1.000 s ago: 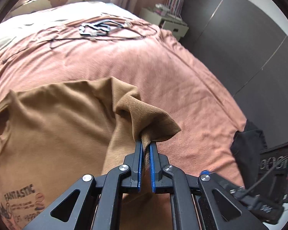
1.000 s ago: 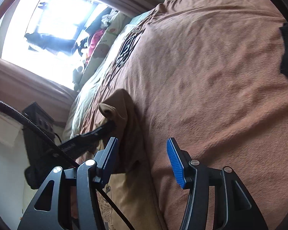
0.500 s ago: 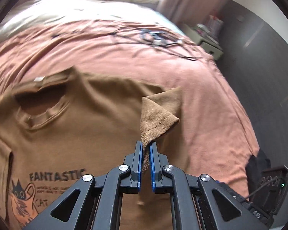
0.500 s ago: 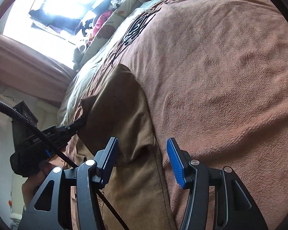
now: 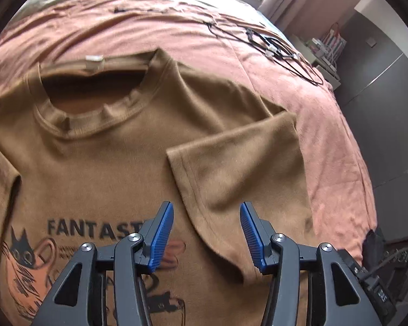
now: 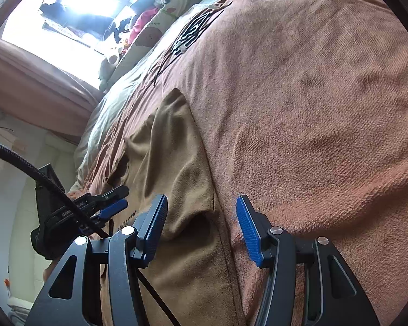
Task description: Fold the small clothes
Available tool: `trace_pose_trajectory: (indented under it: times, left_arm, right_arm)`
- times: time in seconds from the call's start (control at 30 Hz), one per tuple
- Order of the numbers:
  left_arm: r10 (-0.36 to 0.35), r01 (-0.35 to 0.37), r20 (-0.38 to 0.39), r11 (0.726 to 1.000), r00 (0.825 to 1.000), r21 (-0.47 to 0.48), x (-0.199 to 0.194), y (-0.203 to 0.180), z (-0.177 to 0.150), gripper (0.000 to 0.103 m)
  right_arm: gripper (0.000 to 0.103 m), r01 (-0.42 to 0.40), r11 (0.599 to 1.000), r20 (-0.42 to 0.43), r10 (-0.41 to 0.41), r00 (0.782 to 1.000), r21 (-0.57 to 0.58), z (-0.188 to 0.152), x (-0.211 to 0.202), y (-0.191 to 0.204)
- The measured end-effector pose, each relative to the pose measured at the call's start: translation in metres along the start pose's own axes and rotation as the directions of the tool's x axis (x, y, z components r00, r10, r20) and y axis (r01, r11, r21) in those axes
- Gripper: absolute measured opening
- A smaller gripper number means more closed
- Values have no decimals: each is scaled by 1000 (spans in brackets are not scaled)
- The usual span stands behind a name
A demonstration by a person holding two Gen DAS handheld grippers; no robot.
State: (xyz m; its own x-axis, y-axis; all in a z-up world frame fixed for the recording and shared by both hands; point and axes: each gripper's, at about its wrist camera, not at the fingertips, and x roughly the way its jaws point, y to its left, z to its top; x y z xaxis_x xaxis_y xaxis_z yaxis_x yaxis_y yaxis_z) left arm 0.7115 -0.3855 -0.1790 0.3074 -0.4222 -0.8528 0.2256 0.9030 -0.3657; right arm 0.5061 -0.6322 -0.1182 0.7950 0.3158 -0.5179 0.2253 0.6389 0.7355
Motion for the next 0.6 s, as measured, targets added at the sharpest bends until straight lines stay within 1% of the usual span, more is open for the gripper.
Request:
trace_pose_trajectory:
  times: [0.1,0.17,0.33,0.47,0.6]
  left_arm:
    - [-49,48,-34,999,998,-10,1,1,-14,53]
    - [-73,73,-48,997,996,2,1,-3,-24,53]
    - [-150,152,-80,988,985,15,3,-15,-43,53]
    - [-149,153,-97,988,984,35,12,-25,-49,53]
    - [-135,141,-71,986,988,92,20,-38,-47,53]
  right_arm:
    - [51,-4,1000,-5,4,1000,2,1,0,2]
    - [51,-8,1000,-4,8,1000,3,1,-2,2]
    - [51,-17,1000,3,17,1000,7,-3,-9,-2]
    - [51,-30,999,14,30,999,12,-5,-14,-3]
    - [51,-40,999,27,39,999,28,-4,-19,-9]
